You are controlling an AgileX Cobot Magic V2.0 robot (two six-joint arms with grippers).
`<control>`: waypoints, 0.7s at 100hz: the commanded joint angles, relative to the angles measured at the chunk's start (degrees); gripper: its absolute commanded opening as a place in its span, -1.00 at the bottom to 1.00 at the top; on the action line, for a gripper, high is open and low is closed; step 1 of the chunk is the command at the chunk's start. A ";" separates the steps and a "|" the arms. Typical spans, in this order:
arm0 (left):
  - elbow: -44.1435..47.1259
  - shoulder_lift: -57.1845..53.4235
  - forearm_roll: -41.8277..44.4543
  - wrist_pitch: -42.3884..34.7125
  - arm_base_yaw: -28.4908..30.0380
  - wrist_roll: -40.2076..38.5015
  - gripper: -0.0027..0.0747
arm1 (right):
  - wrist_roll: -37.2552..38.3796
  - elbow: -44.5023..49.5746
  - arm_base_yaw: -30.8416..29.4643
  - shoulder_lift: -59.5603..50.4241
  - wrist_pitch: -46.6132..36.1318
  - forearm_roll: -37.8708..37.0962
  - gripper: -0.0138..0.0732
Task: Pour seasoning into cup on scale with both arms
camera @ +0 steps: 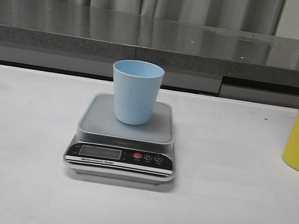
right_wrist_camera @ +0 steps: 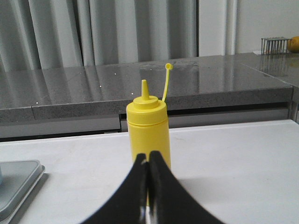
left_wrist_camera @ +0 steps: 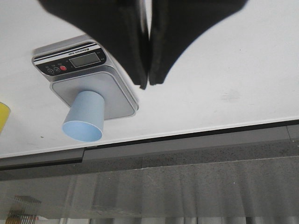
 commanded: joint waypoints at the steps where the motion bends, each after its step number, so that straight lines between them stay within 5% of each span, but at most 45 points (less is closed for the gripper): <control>1: -1.57 0.67 -0.59 -4.57 0.10 -0.44 -0.98 | -0.97 -0.42 -0.21 -2.21 -2.34 0.25 -0.84; 70: -1.57 0.67 -0.59 -4.21 0.10 -0.44 -0.98 | -0.97 -0.43 -0.14 -2.16 -1.99 0.55 -0.84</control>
